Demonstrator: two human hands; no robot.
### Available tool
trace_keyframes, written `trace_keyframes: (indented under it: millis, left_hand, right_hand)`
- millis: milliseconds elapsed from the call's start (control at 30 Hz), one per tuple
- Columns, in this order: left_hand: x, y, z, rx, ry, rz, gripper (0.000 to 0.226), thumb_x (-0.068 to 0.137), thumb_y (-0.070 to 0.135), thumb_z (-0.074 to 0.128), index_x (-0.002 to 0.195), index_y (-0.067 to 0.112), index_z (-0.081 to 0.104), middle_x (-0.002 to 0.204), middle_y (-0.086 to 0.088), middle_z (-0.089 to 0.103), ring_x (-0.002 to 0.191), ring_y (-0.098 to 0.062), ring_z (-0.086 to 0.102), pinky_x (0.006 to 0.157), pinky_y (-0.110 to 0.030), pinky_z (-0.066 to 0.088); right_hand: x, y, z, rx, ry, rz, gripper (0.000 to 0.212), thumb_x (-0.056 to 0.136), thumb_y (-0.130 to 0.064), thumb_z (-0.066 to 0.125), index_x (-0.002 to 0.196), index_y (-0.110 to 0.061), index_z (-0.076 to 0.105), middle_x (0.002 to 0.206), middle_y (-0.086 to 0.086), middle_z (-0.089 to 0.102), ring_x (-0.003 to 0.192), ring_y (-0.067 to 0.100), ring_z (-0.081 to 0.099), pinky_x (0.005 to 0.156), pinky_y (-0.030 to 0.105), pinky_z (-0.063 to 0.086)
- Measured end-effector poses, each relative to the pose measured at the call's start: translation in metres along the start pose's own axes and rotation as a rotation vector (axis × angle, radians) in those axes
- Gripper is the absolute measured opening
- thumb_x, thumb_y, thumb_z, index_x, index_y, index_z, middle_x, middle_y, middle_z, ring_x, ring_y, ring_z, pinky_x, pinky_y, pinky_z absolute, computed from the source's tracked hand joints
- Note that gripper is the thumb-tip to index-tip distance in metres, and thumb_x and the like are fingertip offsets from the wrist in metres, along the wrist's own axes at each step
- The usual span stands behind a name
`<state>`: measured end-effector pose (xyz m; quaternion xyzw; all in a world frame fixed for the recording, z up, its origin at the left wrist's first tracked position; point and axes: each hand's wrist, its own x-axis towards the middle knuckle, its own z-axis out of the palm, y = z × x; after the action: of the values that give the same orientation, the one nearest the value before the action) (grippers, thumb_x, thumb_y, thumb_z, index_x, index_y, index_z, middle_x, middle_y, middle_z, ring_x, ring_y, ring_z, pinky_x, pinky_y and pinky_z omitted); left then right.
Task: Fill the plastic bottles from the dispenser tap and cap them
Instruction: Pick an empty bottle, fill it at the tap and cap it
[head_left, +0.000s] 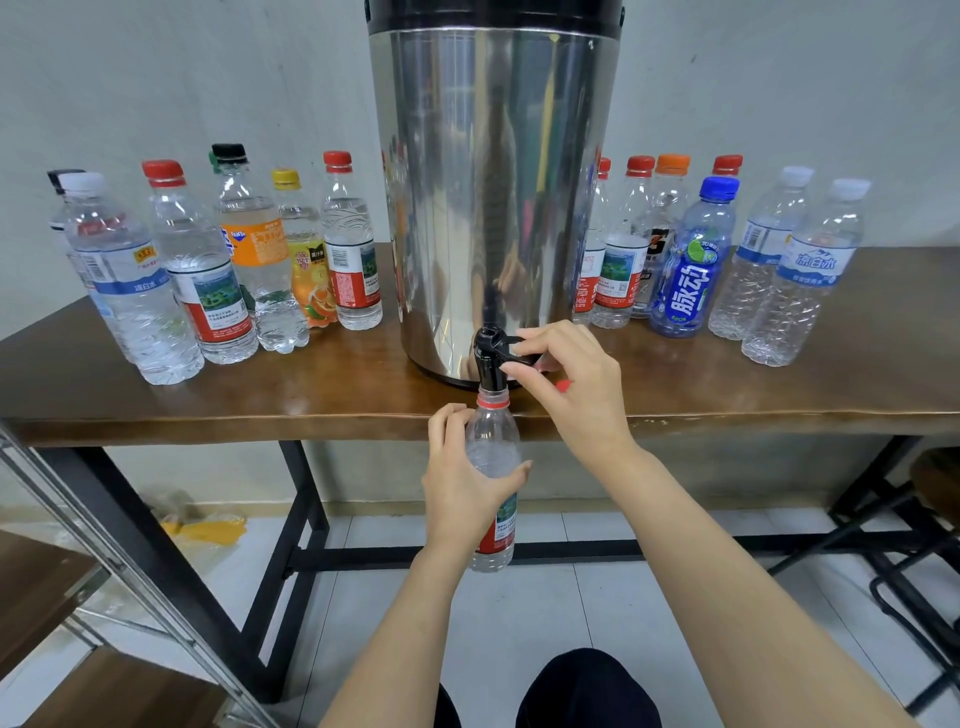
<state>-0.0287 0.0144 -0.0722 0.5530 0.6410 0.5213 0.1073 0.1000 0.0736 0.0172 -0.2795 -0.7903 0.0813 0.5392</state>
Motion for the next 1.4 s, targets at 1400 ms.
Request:
trace_keyframes:
  millis: [1400]
  left_hand:
    - [-0.001, 0.001, -0.001, -0.02, -0.025, -0.026, 0.074, 0.062, 0.038, 0.089, 0.121, 0.027, 0.046, 0.129, 0.015, 0.036, 0.102, 0.008, 0.038, 0.076, -0.007, 0.035]
  right_hand:
    - [-0.002, -0.001, -0.005, 0.025, -0.026, -0.011, 0.025, 0.091, -0.035, 0.061, 0.101, -0.014, 0.072, 0.11, -0.006, 0.066, 0.093, 0.01, 0.058, 0.08, 0.031, 0.052]
